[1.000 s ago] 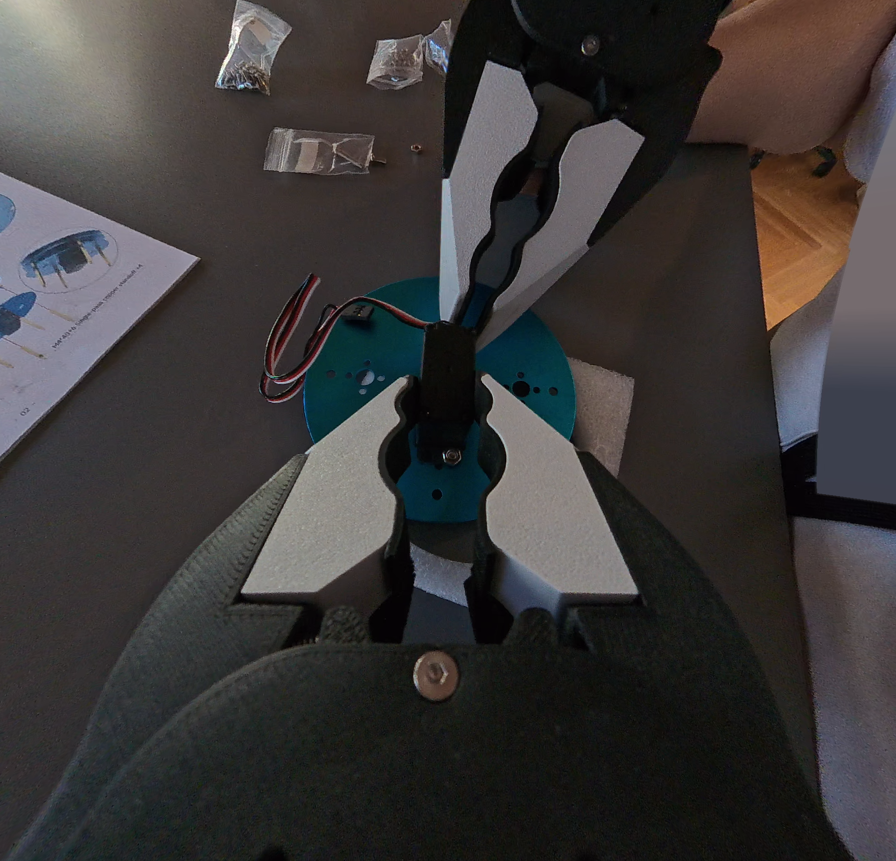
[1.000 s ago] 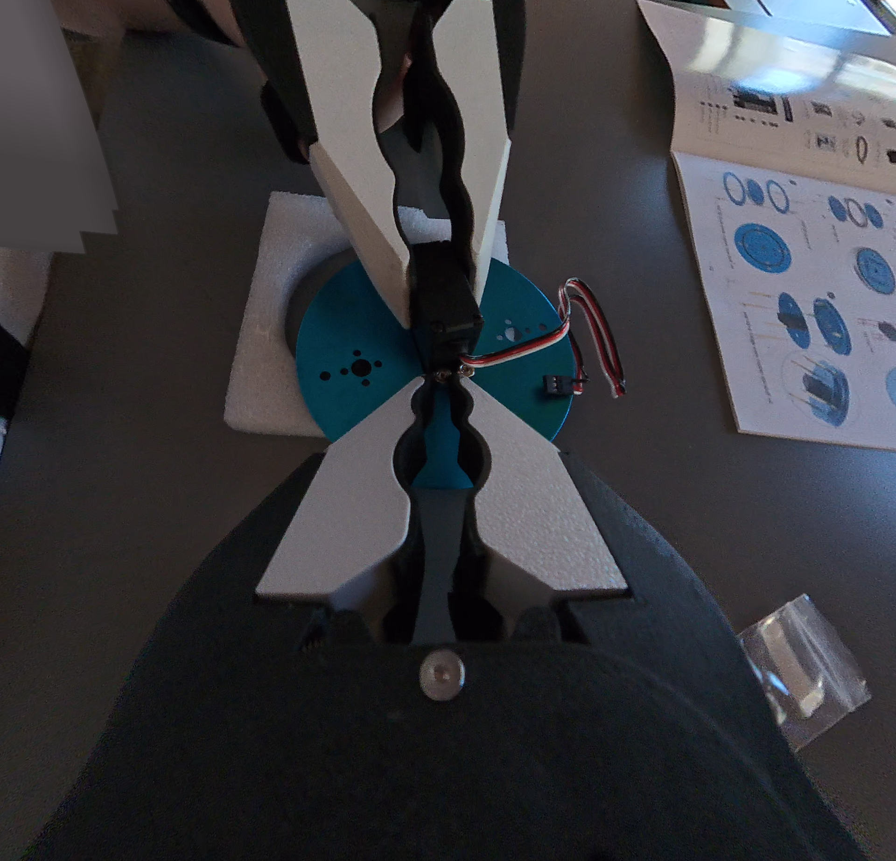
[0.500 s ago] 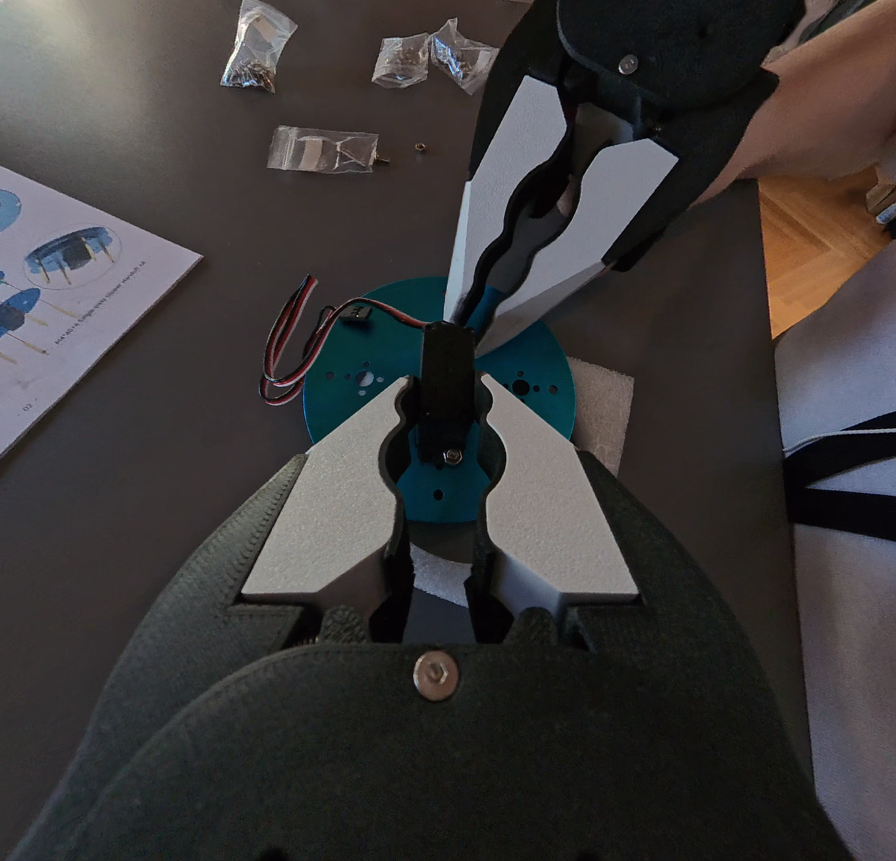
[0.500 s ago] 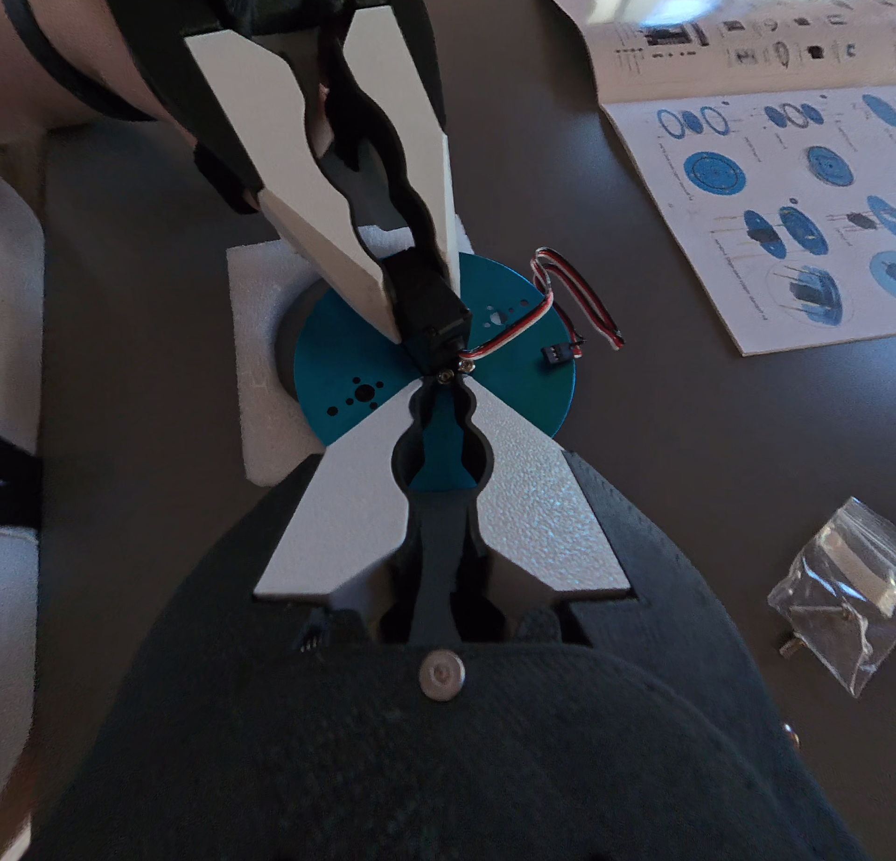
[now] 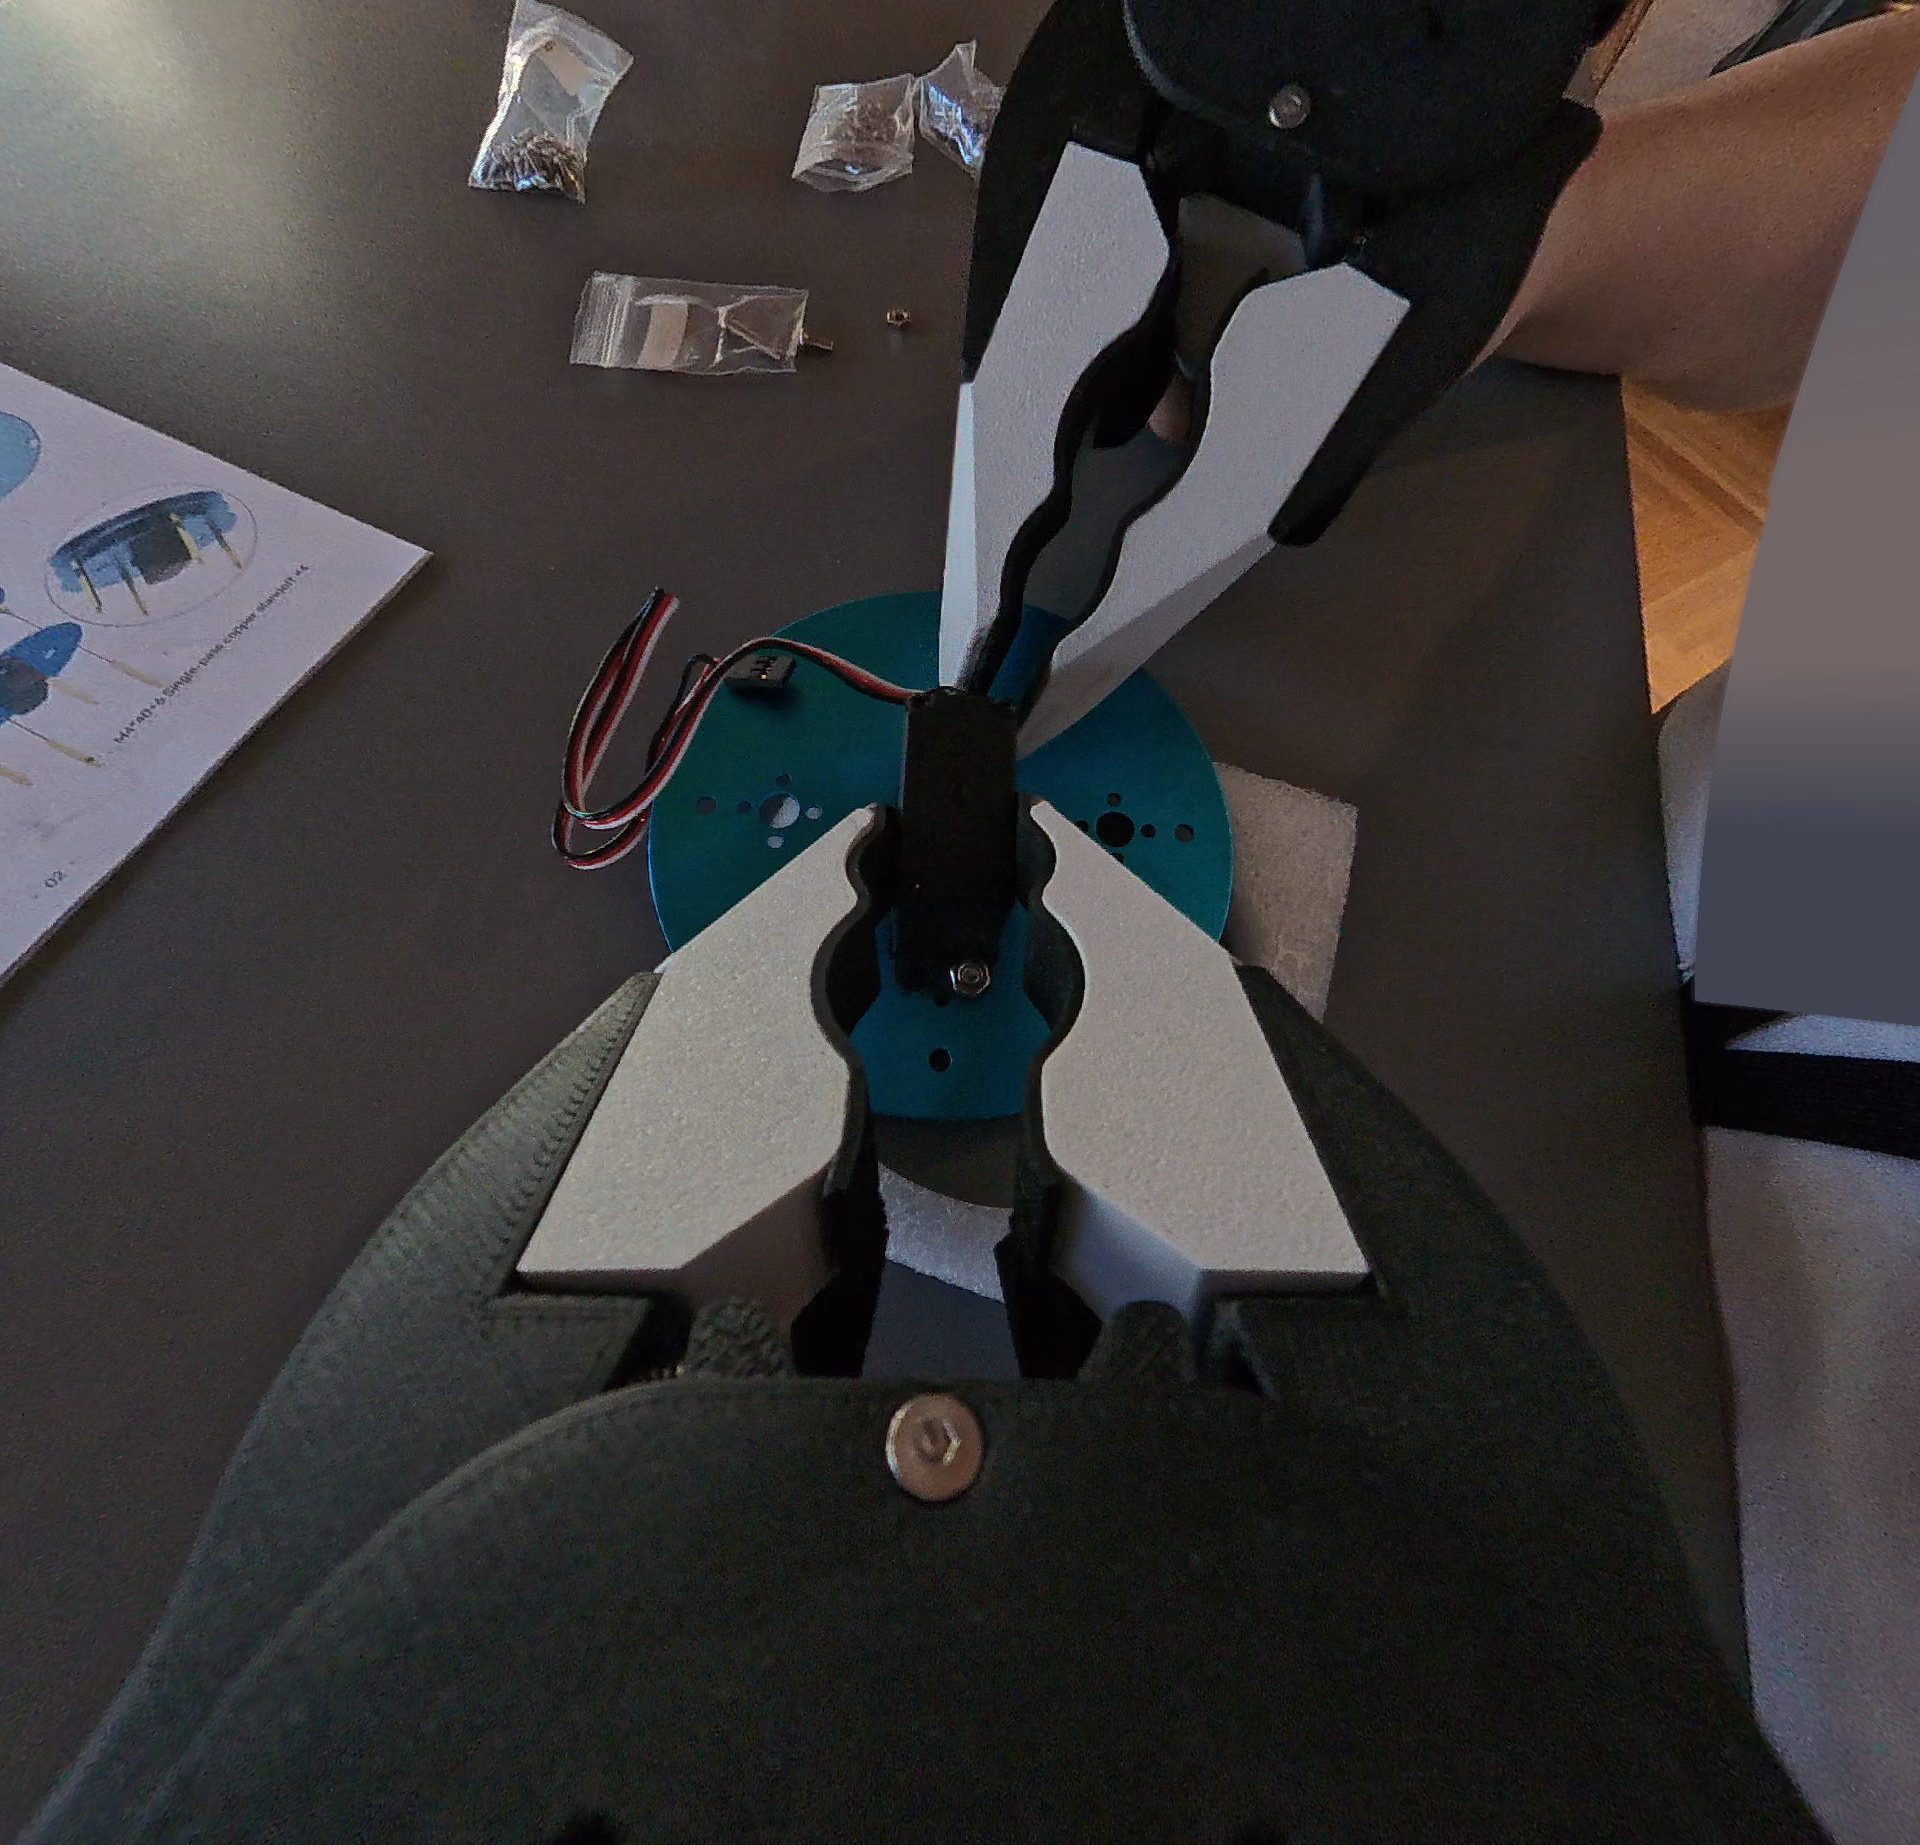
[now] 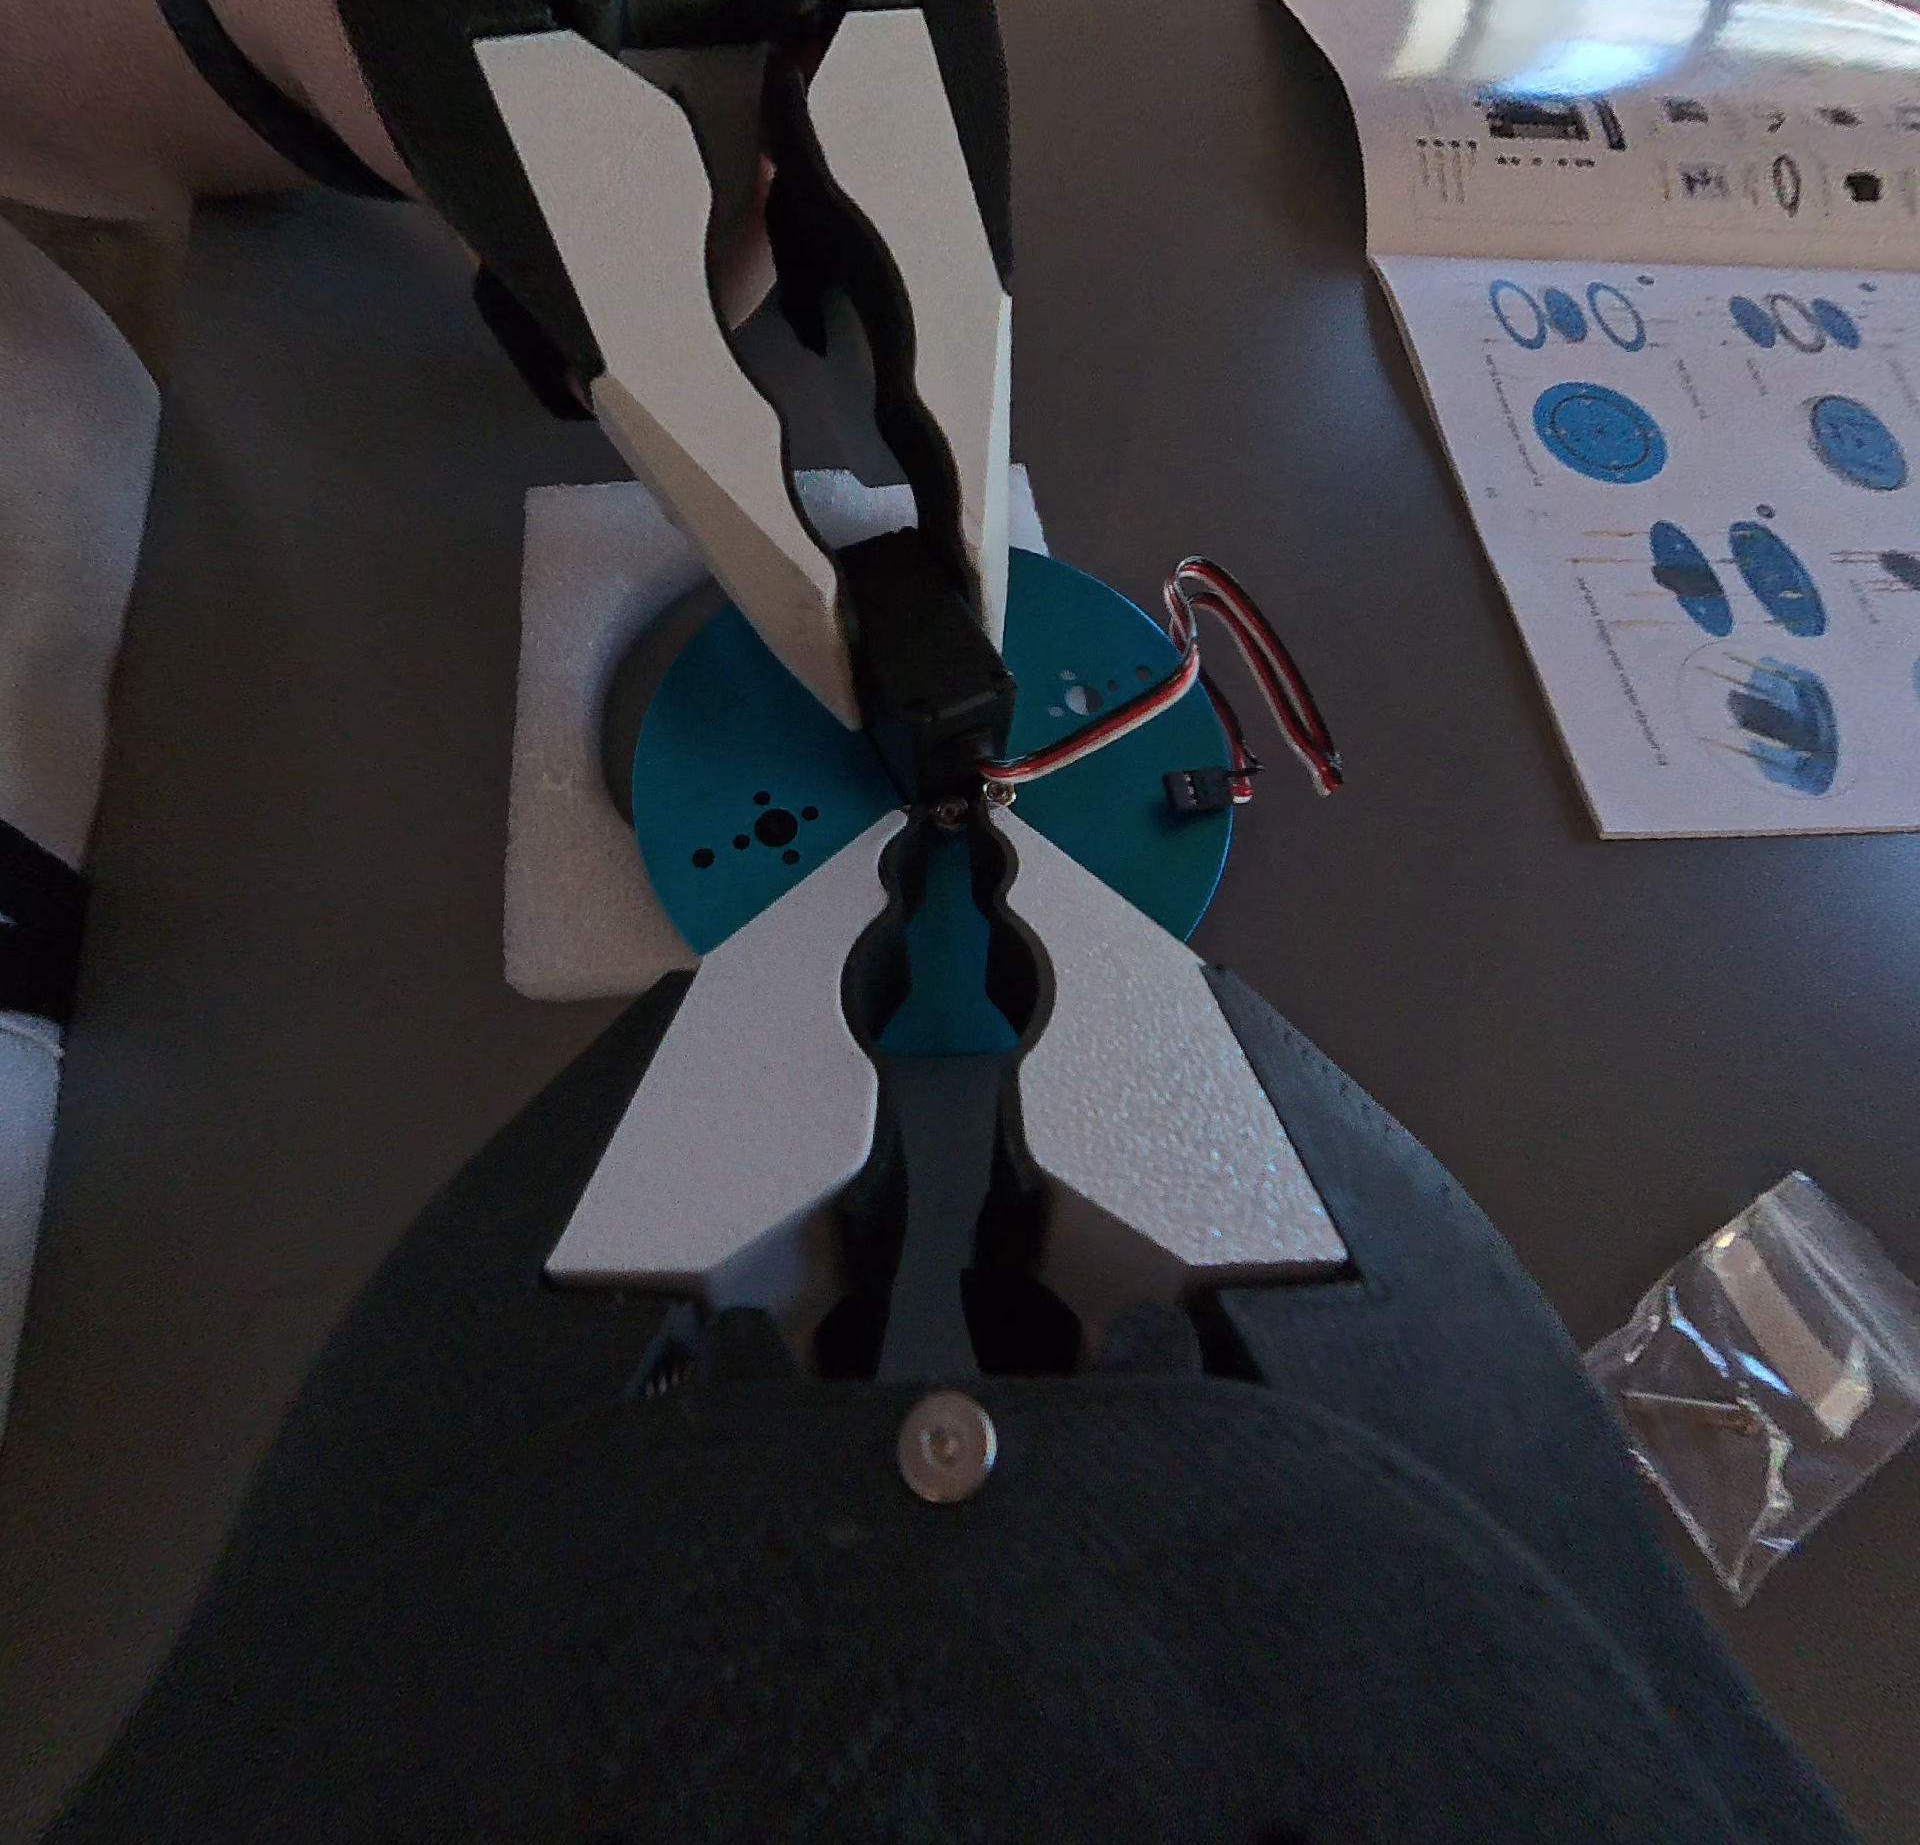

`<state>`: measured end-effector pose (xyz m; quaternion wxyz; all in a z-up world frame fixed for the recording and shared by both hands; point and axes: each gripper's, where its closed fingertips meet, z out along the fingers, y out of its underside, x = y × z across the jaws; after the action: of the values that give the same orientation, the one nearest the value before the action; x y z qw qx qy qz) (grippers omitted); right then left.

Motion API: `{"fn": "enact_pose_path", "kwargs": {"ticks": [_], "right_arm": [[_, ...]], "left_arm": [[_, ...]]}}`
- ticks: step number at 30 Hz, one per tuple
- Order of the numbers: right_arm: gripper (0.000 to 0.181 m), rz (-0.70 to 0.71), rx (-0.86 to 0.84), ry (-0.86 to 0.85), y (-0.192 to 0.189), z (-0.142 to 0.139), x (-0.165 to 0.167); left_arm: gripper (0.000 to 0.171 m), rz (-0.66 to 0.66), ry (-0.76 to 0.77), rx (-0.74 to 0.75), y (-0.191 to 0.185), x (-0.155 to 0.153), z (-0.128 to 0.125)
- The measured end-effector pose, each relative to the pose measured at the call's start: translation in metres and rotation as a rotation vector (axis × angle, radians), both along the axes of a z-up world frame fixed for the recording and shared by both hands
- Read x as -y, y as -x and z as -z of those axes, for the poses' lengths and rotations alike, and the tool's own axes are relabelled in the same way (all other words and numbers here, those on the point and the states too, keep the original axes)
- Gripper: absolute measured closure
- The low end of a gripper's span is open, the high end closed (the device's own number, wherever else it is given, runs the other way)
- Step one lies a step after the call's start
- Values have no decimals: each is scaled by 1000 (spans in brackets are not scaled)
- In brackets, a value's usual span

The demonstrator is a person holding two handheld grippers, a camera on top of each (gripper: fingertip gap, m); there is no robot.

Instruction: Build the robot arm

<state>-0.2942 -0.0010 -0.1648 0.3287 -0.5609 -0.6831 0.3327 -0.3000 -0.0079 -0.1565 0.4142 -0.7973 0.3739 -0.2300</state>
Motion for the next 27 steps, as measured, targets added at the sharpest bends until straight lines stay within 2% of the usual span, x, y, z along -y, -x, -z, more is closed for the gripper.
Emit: {"fn": "enact_pose_path", "kwargs": {"ticks": [3,10,13,17,20,25,27], "right_arm": [[174,1,6,-61,0,0,0],[175,87,30,-61,0,0,-1],[175,145,39,-111,-1,0,-4],[176,203,39,-92,0,0,-10],[175,197,33,-90,0,0,-11],[174,106,-1,-67,2,0,-10],[168,77,-18,-77,3,0,-7]], "left_arm": [[149,-2,-2,-2,0,0,0],[149,-19,-5,-13,0,-1,0],[149,-51,-5,-9,0,-3,0],[149,-97,-22,-23,1,-8,0],[149,-109,-26,-30,2,-8,0],[149,-96,-15,-15,3,-8,0],[149,-93,-19,-18,3,-8,1]]}}
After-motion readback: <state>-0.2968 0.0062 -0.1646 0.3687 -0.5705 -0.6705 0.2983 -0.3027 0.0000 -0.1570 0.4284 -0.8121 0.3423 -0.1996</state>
